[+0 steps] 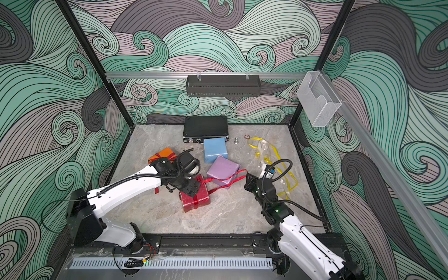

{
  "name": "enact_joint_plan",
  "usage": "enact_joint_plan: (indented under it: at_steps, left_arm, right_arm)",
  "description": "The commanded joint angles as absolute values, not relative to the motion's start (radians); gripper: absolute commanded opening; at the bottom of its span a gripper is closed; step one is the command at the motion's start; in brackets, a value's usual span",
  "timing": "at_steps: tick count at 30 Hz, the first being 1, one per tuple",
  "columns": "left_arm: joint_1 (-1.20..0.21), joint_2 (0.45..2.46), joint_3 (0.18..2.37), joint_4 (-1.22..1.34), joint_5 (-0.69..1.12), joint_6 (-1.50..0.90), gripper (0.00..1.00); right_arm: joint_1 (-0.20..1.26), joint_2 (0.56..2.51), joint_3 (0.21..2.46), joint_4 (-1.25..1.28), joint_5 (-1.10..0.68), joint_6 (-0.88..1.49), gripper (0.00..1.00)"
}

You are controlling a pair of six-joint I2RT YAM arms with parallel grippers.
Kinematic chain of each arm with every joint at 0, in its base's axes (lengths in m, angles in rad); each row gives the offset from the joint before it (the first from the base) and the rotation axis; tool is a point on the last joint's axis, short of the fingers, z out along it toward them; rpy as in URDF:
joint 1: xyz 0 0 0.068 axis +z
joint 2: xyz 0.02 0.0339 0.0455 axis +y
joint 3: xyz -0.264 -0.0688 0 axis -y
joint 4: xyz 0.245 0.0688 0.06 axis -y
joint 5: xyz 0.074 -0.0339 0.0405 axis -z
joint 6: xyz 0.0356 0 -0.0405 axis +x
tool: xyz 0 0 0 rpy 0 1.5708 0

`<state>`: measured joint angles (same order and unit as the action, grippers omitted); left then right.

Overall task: Untie the ribbon bows on the gift boxes
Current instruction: Place the ribbon at the center of the board.

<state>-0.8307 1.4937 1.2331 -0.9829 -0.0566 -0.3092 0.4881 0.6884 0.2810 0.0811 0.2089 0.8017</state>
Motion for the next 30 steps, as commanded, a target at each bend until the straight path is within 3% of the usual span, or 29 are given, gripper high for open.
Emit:
enact_joint_plan:
  at_steps: [1, 6, 9, 14, 17, 20, 22, 27, 30]
  left_arm:
    - [-0.846, 1.553, 1.281, -1.052, -0.087, -0.273, 0.85]
    - [-0.856, 1.6, 1.3, -1.044, -0.091, -0.267, 0.78]
    - [-0.856, 1.613, 1.301, -1.035, -0.103, -0.268, 0.71]
    - [-0.856, 1.624, 1.31, -1.029, -0.161, -0.288, 0.68]
    - [-0.855, 1.622, 1.312, -1.013, -0.203, -0.308, 0.57]
    - [-0.853, 1.626, 1.318, -1.004, -0.232, -0.321, 0.39]
    - [-0.85, 1.633, 1.322, -1.004, -0.234, -0.323, 0.33]
    - [-0.85, 1.666, 1.321, -0.996, -0.169, -0.313, 0.44]
    - [-0.85, 1.694, 1.324, -0.99, -0.155, -0.318, 0.4]
  right_arm:
    - [0.482, 0.66, 0.283, 0.04, 0.278, 0.784, 0.22]
    - [0.482, 0.627, 0.295, 0.0, 0.281, 0.763, 0.39]
    - [0.483, 0.608, 0.286, 0.029, 0.244, 0.74, 0.42]
    - [0.506, 0.672, 0.314, 0.127, 0.104, 0.661, 0.42]
    - [0.597, 0.805, 0.381, 0.156, 0.069, 0.584, 0.42]
    - [0.713, 0.957, 0.476, 0.13, 0.07, 0.508, 0.42]
    - [0.763, 1.03, 0.515, 0.127, 0.062, 0.483, 0.42]
    - [0.796, 1.074, 0.534, 0.137, 0.062, 0.471, 0.42]
    - [0.796, 1.058, 0.527, 0.134, 0.079, 0.465, 0.42]
